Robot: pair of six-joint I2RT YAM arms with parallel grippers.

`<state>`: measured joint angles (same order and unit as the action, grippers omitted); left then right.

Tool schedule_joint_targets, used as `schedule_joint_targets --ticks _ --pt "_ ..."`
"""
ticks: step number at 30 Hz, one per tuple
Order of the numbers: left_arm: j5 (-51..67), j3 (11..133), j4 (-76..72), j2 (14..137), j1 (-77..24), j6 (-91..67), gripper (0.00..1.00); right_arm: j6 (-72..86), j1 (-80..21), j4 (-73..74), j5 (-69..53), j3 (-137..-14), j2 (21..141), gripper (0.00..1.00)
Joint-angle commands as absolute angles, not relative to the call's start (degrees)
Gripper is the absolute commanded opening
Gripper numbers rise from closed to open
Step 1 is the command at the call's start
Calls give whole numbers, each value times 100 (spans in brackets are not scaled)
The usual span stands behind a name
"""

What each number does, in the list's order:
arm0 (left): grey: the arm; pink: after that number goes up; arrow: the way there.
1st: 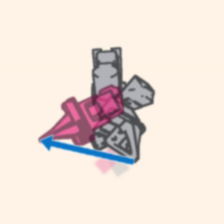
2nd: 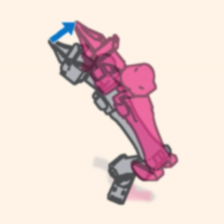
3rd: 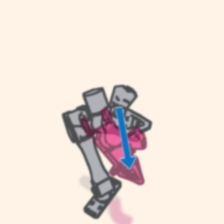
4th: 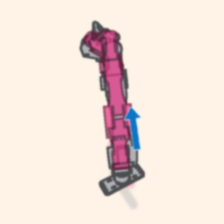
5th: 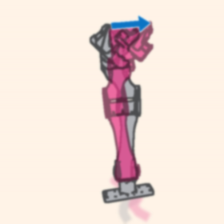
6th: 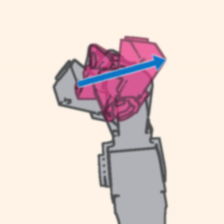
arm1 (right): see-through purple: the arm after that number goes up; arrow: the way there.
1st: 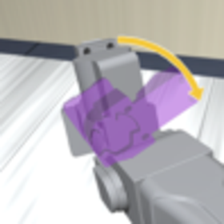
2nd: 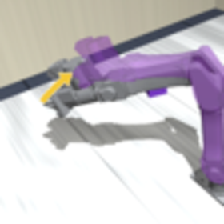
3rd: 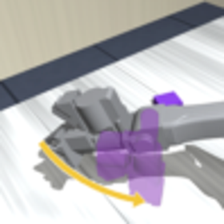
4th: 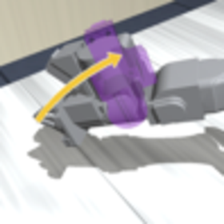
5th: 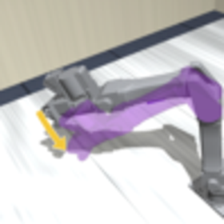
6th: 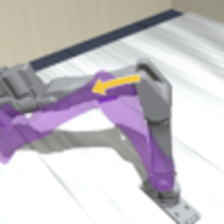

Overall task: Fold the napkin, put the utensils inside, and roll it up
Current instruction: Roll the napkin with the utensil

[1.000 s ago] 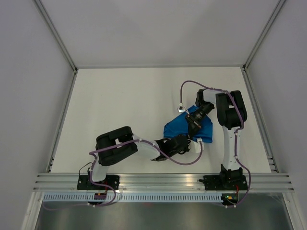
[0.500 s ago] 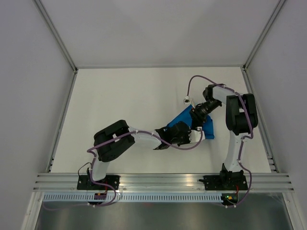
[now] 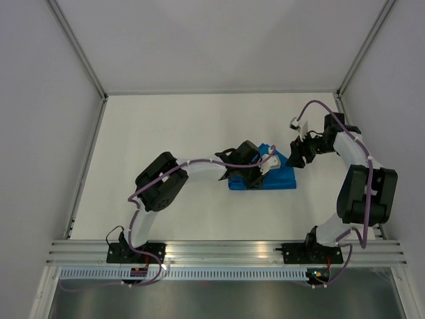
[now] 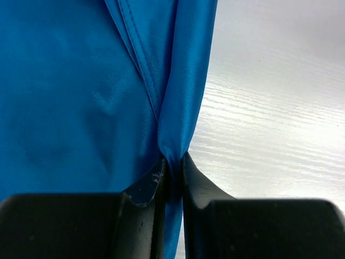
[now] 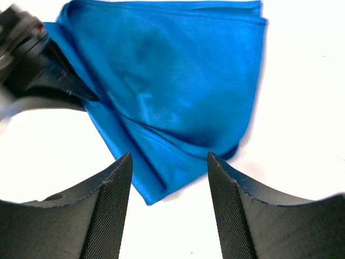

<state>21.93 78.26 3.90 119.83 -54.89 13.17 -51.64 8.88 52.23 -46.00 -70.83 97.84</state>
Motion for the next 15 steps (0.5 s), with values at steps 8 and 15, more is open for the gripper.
schedule_joint_targets --ticks 8,15 --pt "3700 9122 3057 13341 -4905 493 2 -5792 599 3271 -4316 -4519 7032 66" --pt "4254 9685 3664 13904 -4614 299 2 -5415 -1053 1970 -2824 -3297 6162 68"
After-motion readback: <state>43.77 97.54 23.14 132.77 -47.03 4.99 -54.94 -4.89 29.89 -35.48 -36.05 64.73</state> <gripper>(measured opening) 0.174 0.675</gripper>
